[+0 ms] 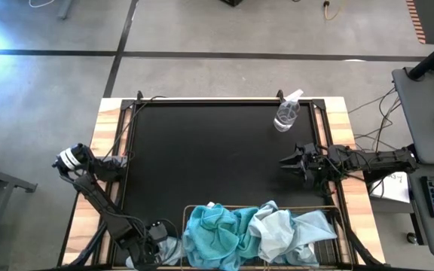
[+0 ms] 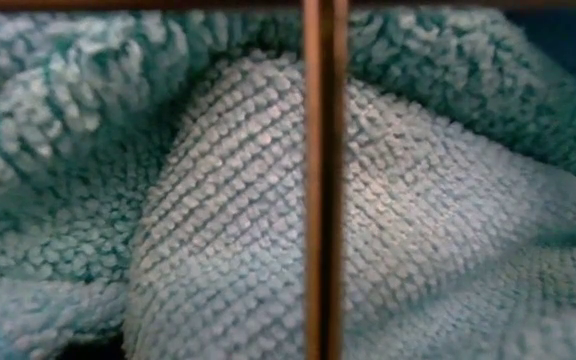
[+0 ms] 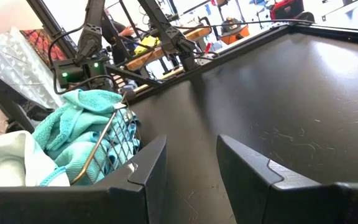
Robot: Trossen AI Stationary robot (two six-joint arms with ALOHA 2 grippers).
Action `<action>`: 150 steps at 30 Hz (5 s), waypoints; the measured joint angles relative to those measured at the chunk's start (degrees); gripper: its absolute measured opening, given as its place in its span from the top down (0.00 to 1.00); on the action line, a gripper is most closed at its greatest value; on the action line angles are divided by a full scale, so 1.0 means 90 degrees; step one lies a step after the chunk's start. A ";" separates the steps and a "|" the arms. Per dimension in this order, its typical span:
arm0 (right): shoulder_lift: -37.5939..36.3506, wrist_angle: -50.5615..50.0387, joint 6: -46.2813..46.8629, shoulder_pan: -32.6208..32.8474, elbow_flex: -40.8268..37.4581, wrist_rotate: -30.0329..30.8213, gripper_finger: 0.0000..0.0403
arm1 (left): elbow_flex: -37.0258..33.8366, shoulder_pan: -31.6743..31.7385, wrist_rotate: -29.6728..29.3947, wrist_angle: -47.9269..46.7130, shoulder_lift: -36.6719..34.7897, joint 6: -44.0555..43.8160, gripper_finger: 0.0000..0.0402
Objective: Sort microfiber towel by color & place in baskets
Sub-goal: Put the light blue towel into the right wire basket
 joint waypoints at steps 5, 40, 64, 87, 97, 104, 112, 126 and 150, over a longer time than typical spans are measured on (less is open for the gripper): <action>0.0000 0.0002 0.0001 0.0000 -0.0002 0.0002 0.67 | 0.0254 0.0038 -0.0004 -0.0083 0.0008 0.0225 0.99; 0.0000 0.0250 -0.0024 0.0000 -0.0022 0.0033 0.67 | 0.7451 0.1348 -0.5006 -0.2701 0.1458 0.8791 1.00; 0.0051 0.0282 -0.0292 0.0002 -0.0029 0.0027 0.67 | 0.8649 0.3501 -0.1210 -0.0466 0.2213 1.1413 1.00; 0.0049 0.0525 -0.0359 0.0002 -0.0029 0.0520 0.67 | 0.8644 0.3624 0.0508 0.2377 0.2217 1.1674 1.00; 0.0049 0.0710 0.0073 0.0015 -0.0029 0.0318 0.67 | 0.8642 0.3673 0.0545 0.1485 0.2217 1.1393 1.00; 0.0348 0.4615 -0.0768 0.0058 -0.0028 -0.3206 0.67 | 0.8639 0.3673 0.0545 0.1260 0.2222 1.1236 1.00; 0.0900 0.5375 -0.0385 0.0170 -0.0017 -0.3844 0.67 | 0.8646 0.3673 0.0543 0.1245 0.2222 1.1236 1.00; 0.1201 0.5350 0.0038 0.0170 0.0009 -0.3842 0.67 | 0.8649 0.3673 0.0542 0.1078 0.2222 1.1236 1.00; 0.1712 0.5314 0.0154 0.0170 0.0140 -0.3340 0.67 | 0.8651 0.3673 0.0542 0.0970 0.2222 1.1238 1.00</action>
